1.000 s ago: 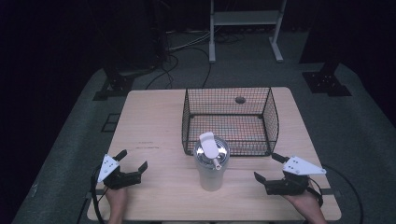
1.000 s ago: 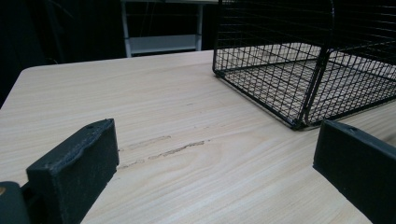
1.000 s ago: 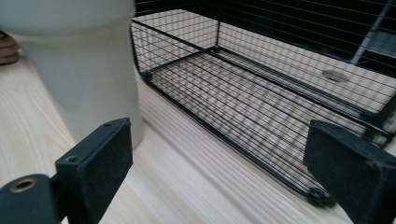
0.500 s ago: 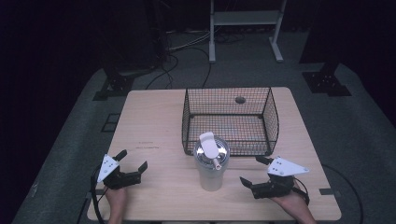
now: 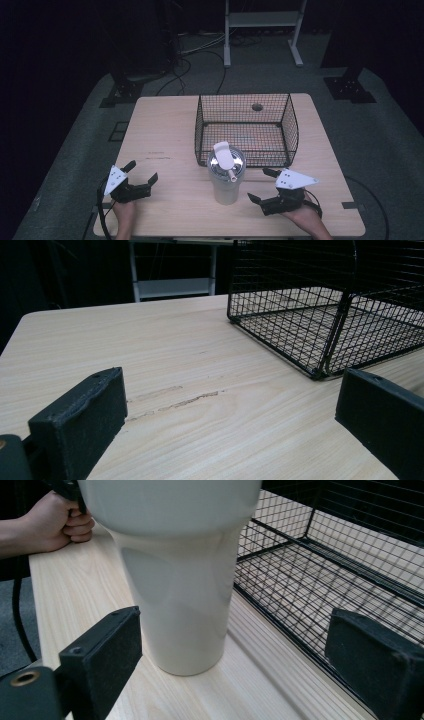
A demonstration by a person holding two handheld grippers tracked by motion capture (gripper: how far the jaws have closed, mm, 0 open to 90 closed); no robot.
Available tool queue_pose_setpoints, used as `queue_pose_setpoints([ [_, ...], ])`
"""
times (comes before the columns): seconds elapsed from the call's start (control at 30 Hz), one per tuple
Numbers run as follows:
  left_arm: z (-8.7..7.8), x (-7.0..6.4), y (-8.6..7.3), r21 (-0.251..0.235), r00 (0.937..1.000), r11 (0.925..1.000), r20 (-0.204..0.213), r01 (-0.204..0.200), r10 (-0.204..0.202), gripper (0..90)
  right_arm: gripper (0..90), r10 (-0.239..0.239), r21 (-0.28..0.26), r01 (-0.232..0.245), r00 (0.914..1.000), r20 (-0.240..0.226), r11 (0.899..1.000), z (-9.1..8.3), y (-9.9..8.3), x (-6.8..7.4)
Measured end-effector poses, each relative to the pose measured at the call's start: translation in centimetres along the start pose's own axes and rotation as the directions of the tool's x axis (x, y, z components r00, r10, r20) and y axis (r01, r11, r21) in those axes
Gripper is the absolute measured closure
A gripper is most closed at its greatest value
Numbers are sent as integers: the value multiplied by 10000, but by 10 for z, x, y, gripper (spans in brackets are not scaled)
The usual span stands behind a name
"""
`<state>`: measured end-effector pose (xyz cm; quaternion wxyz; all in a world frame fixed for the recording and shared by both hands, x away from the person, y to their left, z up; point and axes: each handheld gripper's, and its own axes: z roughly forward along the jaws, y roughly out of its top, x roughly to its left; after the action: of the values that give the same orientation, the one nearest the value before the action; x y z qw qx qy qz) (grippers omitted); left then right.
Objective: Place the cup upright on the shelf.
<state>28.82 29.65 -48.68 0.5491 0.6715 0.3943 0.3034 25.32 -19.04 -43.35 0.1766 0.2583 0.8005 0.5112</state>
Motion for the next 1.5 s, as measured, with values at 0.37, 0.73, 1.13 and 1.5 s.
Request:
queue_pose_setpoints([
  [0.37,0,0,0,-2,10000,10000,7,-10,10,0,76,-234,127,241,9982,-547,9996,11,10,7],
  [0.73,0,0,0,-16,10000,10000,18,8,-8,0,62,-255,-43,253,9958,-883,9997,27,12,14],
  [1.13,0,0,0,-49,10000,10000,45,24,-24,0,47,194,-471,-247,9937,-1101,9986,45,13,20],
  [1.5,-1,0,0,-67,10000,10000,73,22,-21,0,32,180,-543,-234,9951,-973,9983,64,11,24],
])
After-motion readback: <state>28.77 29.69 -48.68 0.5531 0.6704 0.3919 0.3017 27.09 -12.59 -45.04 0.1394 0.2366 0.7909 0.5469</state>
